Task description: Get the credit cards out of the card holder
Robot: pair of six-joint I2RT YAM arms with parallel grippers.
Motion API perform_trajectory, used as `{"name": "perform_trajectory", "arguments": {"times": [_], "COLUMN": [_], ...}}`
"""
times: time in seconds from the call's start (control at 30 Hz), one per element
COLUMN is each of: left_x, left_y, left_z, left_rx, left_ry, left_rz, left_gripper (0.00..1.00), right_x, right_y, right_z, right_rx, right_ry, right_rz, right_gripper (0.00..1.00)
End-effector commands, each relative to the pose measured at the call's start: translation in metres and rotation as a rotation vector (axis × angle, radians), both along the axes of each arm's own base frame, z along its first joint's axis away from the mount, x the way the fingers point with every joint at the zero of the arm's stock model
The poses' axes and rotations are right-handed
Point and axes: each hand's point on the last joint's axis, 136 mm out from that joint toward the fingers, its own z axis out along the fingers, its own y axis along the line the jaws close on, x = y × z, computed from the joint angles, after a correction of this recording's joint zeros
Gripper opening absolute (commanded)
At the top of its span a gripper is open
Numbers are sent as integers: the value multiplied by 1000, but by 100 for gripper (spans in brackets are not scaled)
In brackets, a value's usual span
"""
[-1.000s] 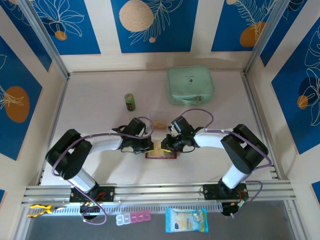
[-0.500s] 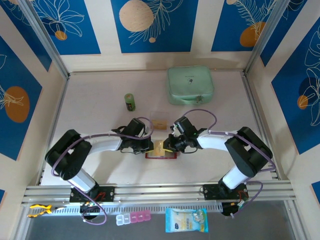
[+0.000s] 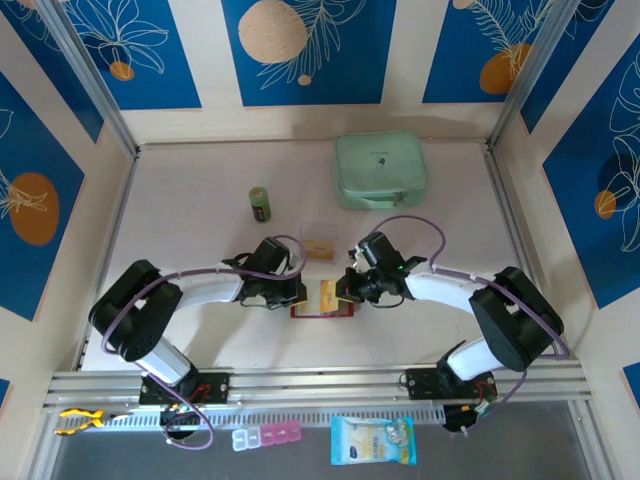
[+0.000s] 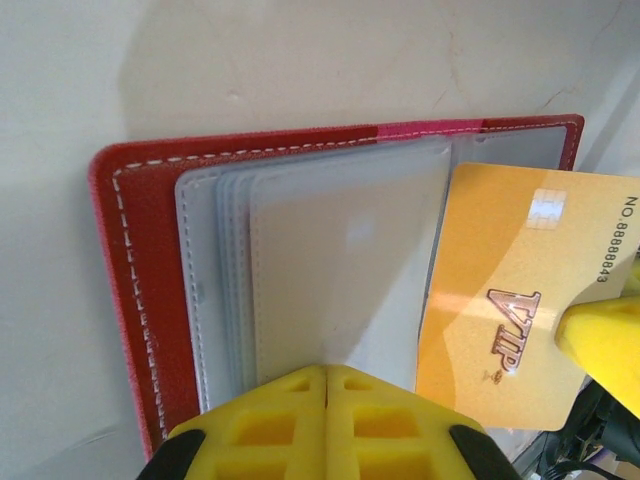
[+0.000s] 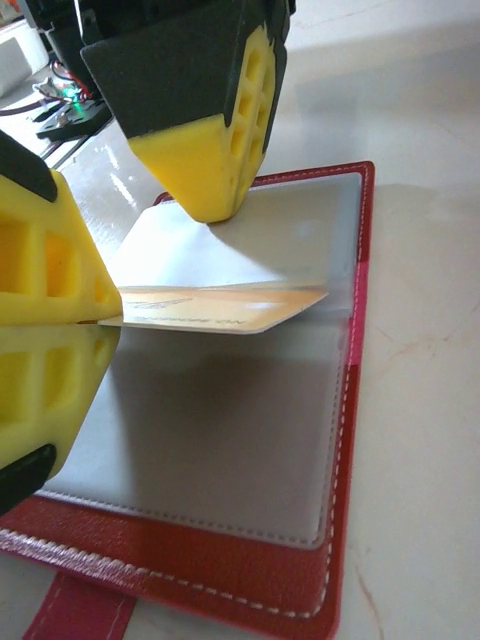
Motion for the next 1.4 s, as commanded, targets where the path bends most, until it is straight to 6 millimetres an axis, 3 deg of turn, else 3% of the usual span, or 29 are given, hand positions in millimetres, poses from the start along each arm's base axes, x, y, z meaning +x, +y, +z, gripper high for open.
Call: {"name": "perform_trajectory", "arguments": {"times": [0.0, 0.43, 0.73, 0.93, 1.13, 1.37], "left_x": [-14, 0, 7, 7, 7, 7], "left_y": [9, 1, 13, 20, 26, 34], "left_z": [-7, 17, 31, 30, 31, 30], "left_rx": [39, 11, 28, 33, 30, 27], "left_ry": [52, -15, -65, -71, -78, -80], "left_rz": [0, -10, 23, 38, 55, 71], "left_gripper": [3, 10, 10, 10, 10, 10], "right_x": [-3, 4, 10, 24, 33, 65], "right_y": [-9, -14, -9, -8, 9, 17], "right_z": [2, 33, 56, 58, 69, 84], "right_rx": [-62, -165, -187, -224, -186, -223], "right_ry": [-6, -114, -264, -336, -473, -582], "right_rz": [32, 250, 490, 605, 773, 892], "right_gripper": [2, 2, 0, 0, 0, 0]}}
